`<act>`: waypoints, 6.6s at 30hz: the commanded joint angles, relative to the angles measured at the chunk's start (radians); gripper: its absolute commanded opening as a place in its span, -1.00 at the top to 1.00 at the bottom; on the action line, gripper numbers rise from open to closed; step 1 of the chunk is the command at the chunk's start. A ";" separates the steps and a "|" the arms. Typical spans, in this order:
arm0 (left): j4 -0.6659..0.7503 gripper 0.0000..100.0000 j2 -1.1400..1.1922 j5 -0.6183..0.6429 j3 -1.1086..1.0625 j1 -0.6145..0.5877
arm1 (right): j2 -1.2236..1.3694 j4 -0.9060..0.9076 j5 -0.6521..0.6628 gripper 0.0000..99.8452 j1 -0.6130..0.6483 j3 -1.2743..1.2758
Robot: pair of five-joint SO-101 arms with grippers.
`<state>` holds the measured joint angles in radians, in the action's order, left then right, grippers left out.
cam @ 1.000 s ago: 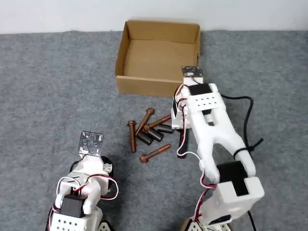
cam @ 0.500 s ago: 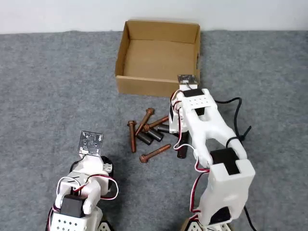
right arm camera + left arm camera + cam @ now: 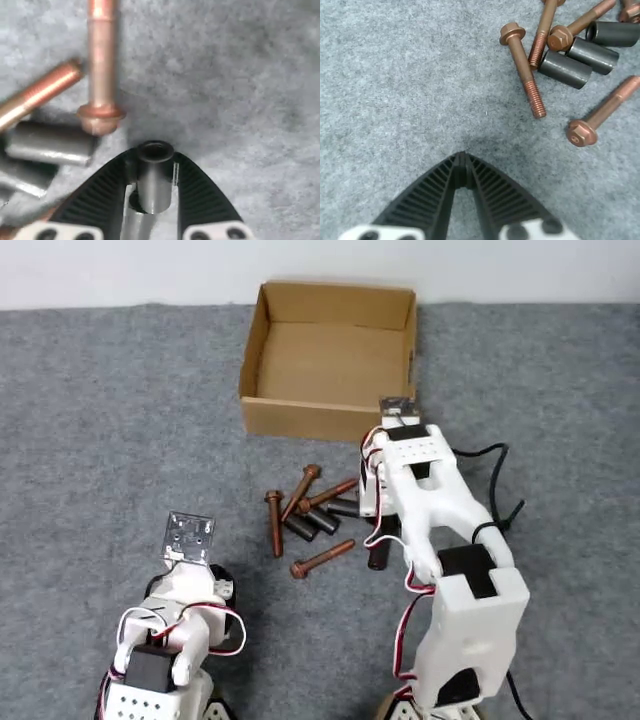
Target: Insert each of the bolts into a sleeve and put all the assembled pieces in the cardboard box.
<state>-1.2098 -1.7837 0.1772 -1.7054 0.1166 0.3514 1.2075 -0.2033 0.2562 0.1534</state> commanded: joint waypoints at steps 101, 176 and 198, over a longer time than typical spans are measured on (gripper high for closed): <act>-0.172 0.65 1.992 0.233 1.569 0.097 | -1.567 0.453 -0.110 0.98 -0.499 0.690; 0.089 0.99 0.443 0.189 0.811 0.155 | -1.736 0.254 0.135 0.98 -0.153 0.578; 0.334 0.99 -0.032 0.221 0.582 0.311 | -1.992 0.162 0.068 0.98 0.282 0.770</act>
<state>-0.9122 -1.8052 0.3767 -1.1316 0.4250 -1.5850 1.3472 -0.1297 0.5309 0.9037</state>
